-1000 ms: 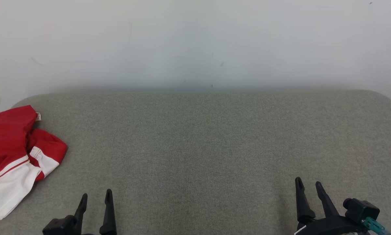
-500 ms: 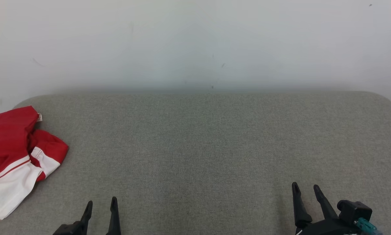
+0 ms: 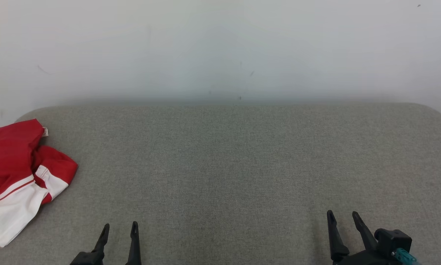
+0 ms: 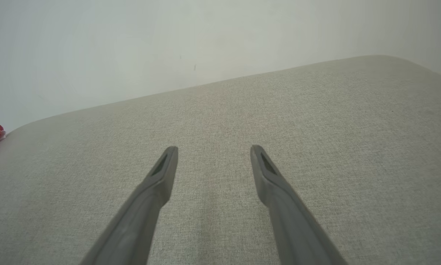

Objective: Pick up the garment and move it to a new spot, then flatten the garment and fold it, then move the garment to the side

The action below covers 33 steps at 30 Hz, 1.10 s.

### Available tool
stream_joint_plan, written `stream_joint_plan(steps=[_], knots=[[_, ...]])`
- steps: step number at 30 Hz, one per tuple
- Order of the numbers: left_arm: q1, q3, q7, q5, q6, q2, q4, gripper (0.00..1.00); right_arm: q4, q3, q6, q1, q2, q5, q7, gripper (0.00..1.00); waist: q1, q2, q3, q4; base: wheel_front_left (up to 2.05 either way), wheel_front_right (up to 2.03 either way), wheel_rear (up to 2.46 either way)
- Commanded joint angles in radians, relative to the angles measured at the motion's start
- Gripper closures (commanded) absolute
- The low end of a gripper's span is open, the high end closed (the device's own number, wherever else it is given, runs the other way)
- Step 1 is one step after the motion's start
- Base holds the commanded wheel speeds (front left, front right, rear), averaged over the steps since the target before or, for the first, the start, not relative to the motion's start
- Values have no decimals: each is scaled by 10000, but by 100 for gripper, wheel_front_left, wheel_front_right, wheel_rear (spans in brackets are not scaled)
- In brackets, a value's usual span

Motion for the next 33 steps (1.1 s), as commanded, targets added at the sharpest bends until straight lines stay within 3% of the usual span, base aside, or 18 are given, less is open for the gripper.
stream_joint_plan(steps=[1,23,27,33], knots=[[-108,-33,-110,210,31,36,17,0,50,-18,35,-55,-8,-238,-79,0,0,0,-8,-2,0,0,0],[18,-121,-206,260,83,2,57,0,-464,-50,36,337,-7,-450,145,0,0,0,-145,101,0,0,0],[-66,-140,-206,292,95,14,48,0,-647,-54,36,475,-5,-476,245,0,0,0,-186,440,0,0,0],[-24,-37,-206,284,99,162,9,0,-826,-76,35,580,-5,-410,372,0,0,0,-286,1469,0,0,0]])
